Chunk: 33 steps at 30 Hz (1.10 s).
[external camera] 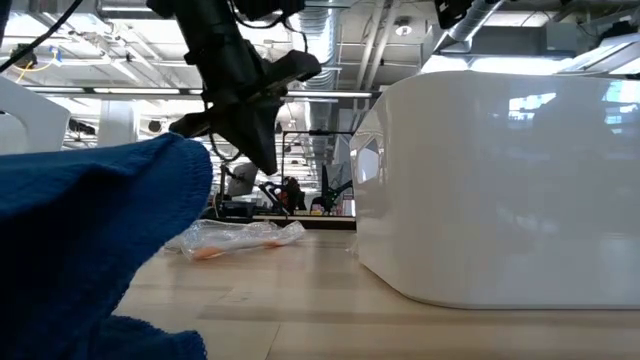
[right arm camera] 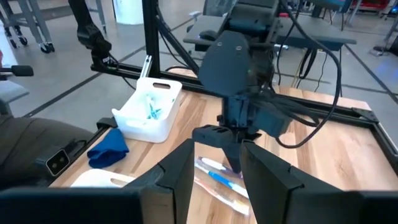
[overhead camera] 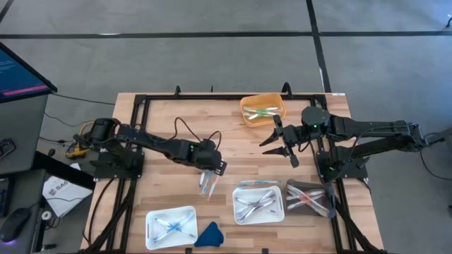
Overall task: Pick & Place Toothbrushes
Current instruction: Put the violet toothbrush into the right white bin
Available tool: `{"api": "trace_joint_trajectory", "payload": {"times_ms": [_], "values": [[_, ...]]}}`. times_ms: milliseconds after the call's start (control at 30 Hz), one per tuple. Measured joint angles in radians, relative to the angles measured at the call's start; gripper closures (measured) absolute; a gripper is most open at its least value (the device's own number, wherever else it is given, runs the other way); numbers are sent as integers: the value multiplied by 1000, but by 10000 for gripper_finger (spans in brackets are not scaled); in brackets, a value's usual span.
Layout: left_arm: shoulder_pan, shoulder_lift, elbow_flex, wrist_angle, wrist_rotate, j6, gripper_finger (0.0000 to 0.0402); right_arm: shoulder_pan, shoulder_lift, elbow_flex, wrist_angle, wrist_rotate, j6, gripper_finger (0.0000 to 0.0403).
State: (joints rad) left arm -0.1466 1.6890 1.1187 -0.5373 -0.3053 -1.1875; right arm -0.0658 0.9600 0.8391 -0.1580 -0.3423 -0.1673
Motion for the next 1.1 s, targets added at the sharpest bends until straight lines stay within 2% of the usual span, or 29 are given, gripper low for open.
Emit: {"api": "trace_joint_trajectory", "payload": {"times_ms": [367, 533, 733, 900, 1100], "values": [[60, 0, -39, -21, 183, 0, 377, 2, 0, 0, -10, 1, 11, 279], [59, 0, -92, -23, 188, -26, 348, 2, 0, 0, -10, 1, 11, 280], [59, 0, -127, -24, 207, -53, 295, 2, 0, 0, -9, 1, 11, 280], [59, 0, -127, -23, 175, -52, 257, 2, 0, 0, -5, 1, 11, 280], [47, 0, -127, -23, 107, -43, 252, 2, 0, 0, -5, 1, 11, 280]]}}
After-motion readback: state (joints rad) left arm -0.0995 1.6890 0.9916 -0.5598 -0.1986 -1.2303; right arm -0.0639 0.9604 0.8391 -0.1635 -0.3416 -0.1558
